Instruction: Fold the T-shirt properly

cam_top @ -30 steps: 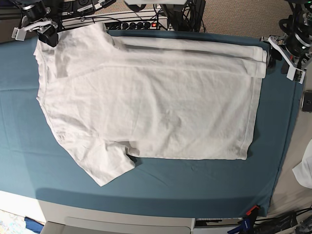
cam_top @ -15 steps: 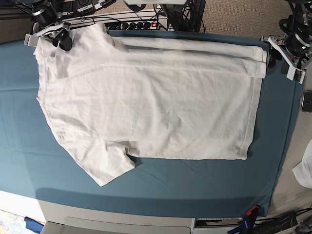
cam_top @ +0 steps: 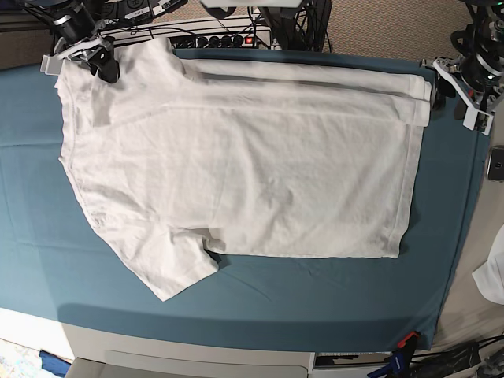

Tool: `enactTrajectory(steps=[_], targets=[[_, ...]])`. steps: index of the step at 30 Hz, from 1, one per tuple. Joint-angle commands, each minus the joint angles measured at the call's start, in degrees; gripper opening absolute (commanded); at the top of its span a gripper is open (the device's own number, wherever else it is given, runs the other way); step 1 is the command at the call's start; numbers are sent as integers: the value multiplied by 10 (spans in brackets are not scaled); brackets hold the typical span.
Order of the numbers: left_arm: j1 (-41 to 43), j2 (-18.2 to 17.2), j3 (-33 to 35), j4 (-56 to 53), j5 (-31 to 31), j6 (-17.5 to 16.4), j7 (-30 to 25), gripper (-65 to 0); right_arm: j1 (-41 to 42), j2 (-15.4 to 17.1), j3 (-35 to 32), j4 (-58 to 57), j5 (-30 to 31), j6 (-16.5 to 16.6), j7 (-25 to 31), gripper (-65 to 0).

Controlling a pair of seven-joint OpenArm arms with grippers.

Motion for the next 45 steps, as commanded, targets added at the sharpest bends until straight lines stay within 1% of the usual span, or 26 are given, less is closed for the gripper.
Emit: enactTrajectory(steps=[1,7,8,11,12,16,21,23,30,33,36,40,41,42,45], targets=[[1,-8,-5,8,-4,0,-12,-343,-5,6,2,18,18,8,9,-443],[1,-8,-5,8,-4,0,-12,-343,-5,6,2,76,14,8,9,-448],[1,-8,-5,8,-4,0,-12,-343,-5,6,2,86,10,8,9,-478],[1,-8,-5,8,-4,0,-12,-343,-4,6,2,111,-3,8,9,-616],[1,-8,-5,8,-4,0,-13,-343,-4,7,2,117,-5,8,9,-650],[1,-8,-5,8,-5,0,-13,-343,7,6,1,119,-9,8,17,-650],[1,-8,-5,8,-9,0,-13,-343,55,6,1,119,-58,8,55,-650],[0,-8,-5,8,-9,0,-13,-343,82,6,0,119,-73,8,58,-650],[0,-8,-5,8,-9,0,-15,-343,162,-15,0,118,-106,8,65,-650],[1,-8,-5,8,-9,0,-17,-343,175,-19,-12,118,-134,8,76,-650],[1,-8,-5,8,-9,0,-17,-343,178,-19,-43,118,-176,8,87,-650],[1,-8,-5,8,-9,0,-18,-343,178,-19,-101,118,-242,8,129,-488],[1,-8,-5,8,-9,0,-19,-343,178,-19,-116,118,-261,8,143,-458],[1,-8,-5,8,-9,0,-19,-343,178,-19,-129,118,-279,8,154,-449],[1,-8,-5,8,-9,0,-19,-343,181,-19,-159,118,-324,8,171,-449]])
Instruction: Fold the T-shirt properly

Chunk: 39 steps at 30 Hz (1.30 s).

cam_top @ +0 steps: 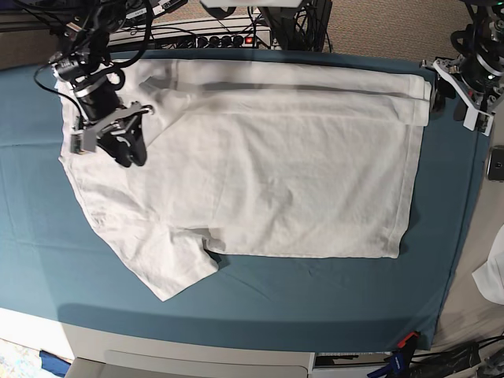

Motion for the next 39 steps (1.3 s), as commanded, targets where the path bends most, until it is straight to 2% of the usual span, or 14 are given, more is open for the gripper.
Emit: enactTrajectory(steps=[1,2,6,20,30,35,39], targets=[[1,-8,-5,8,-6,0,-12,-343,7,6,-2,9,0,1,25,-449],[1,-8,-5,8,-6,0,-12,-343,9,6,-3,9,-10,0,27,-449],[0,-8,-5,8,-6,0,-12,-343,24,7,7,9,-29,-38,28,-449],[-5,-8,-5,8,-13,0,-47,-343,33,7,28,9,-26,-37,32,-449],[-66,-8,-3,7,-33,-1,-48,-343,33,7,28,9,-26,-37,32,-449],[-89,-8,-1,-6,-39,0,-66,-343,33,7,28,9,-27,-37,37,-449],[-121,-10,42,-45,-36,0,-73,-343,49,7,28,9,-42,-37,47,-449]])
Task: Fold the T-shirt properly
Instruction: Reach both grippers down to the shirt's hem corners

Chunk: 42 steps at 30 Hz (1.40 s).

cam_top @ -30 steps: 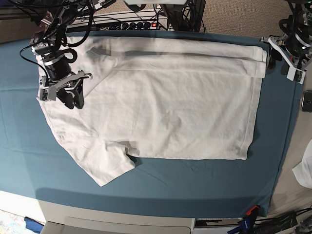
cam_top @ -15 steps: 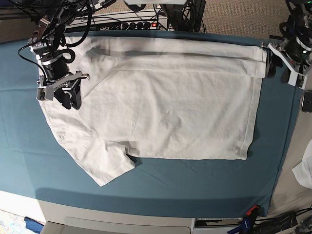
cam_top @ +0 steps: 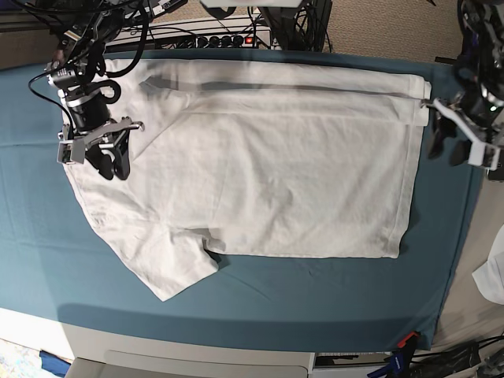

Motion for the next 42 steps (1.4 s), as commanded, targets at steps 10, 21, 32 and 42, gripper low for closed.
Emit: enactTrajectory(steps=[10,21,32,42], targets=[[-189,-7,203,-216,101,24,-29,-343,90,48,1,4,-87,-38,21,-449],[-423,-7,222,-503,67,20,-29,-343,192,75,1,-258,-83,-55,36,-449],[-571,-9,222,-733,62,31,-49,-343,311,126,-91,-404,-138,-29,51,-449],[-622,-41,221,-865,29,35,-75,-343,375,145,-134,-499,-141,-33,68,-449]])
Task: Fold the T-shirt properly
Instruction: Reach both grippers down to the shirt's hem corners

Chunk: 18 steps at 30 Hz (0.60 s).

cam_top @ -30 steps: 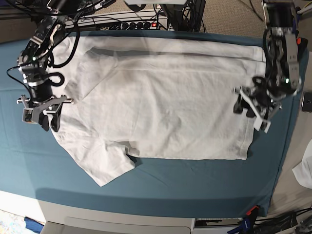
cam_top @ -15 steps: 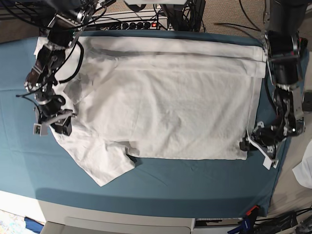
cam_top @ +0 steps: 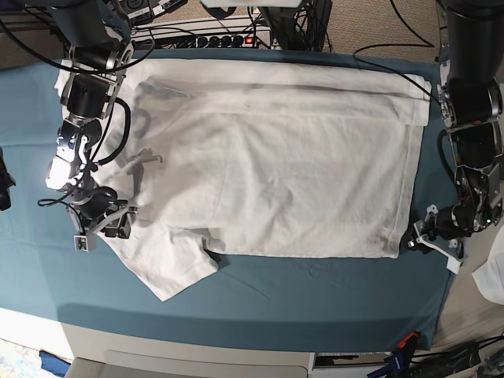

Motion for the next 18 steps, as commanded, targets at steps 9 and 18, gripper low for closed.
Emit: enactTrajectory(steps=[9,18], targets=[[-17,26,-1,7,-16,-9,7,-343,16,10,1,10,10,0,19,-449],[-17,38,-1,7,-11,-9,0,-445,9,13,2,10,10,-1,17,-449]])
